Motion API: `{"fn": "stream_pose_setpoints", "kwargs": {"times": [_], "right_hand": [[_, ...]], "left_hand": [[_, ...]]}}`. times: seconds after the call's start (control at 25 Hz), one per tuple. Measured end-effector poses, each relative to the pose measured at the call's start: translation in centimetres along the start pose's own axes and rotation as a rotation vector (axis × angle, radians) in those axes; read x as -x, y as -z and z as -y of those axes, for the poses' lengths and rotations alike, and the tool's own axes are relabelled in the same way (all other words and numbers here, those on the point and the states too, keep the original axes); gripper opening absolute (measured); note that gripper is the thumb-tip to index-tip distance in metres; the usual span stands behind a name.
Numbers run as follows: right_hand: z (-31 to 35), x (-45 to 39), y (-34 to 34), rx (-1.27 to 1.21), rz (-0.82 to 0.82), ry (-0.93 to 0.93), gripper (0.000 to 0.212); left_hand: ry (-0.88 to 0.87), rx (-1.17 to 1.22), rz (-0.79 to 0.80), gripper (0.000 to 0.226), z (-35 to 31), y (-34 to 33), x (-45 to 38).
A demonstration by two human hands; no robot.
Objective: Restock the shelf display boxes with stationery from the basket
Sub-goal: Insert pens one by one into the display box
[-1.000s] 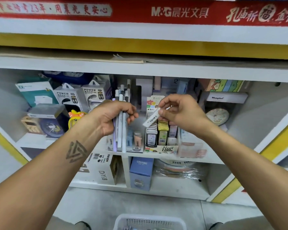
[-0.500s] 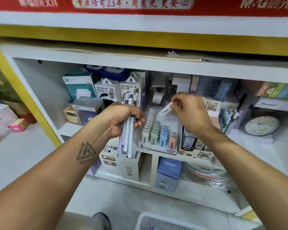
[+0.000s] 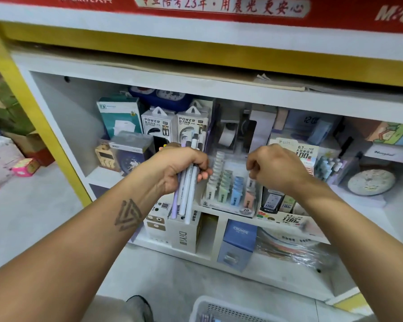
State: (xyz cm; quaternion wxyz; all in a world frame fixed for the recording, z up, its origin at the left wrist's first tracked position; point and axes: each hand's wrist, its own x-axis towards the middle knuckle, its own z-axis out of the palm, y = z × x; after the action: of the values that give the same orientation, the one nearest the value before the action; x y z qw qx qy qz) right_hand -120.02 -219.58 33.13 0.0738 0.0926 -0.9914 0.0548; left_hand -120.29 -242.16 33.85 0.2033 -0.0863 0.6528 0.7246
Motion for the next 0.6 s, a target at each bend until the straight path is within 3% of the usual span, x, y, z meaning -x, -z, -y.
{"fn": "stream_pose_setpoints", "kwargs": {"times": [0.28,0.4,0.52,0.6], "right_hand": [[-0.8,0.7,-1.1,-0.105,0.001,0.088,0.011],[-0.9,0.7,-1.6,0.032,0.045,0.124,0.008],[-1.1,0.5,-2.2,0.126,0.072,0.150,0.021],[-1.0,0.2,-1.5,-0.213,-0.015,0.049,0.025]], "left_hand": [[0.044,-0.043,0.069,0.012,0.6,-1.8,0.0],[0.045,-0.051,0.087,0.014,0.7,-2.0,-0.2],[0.067,-0.054,0.155,0.016,0.7,-2.6,-0.2],[0.082,-0.061,0.219,0.017,0.7,-3.0,-0.3]]}}
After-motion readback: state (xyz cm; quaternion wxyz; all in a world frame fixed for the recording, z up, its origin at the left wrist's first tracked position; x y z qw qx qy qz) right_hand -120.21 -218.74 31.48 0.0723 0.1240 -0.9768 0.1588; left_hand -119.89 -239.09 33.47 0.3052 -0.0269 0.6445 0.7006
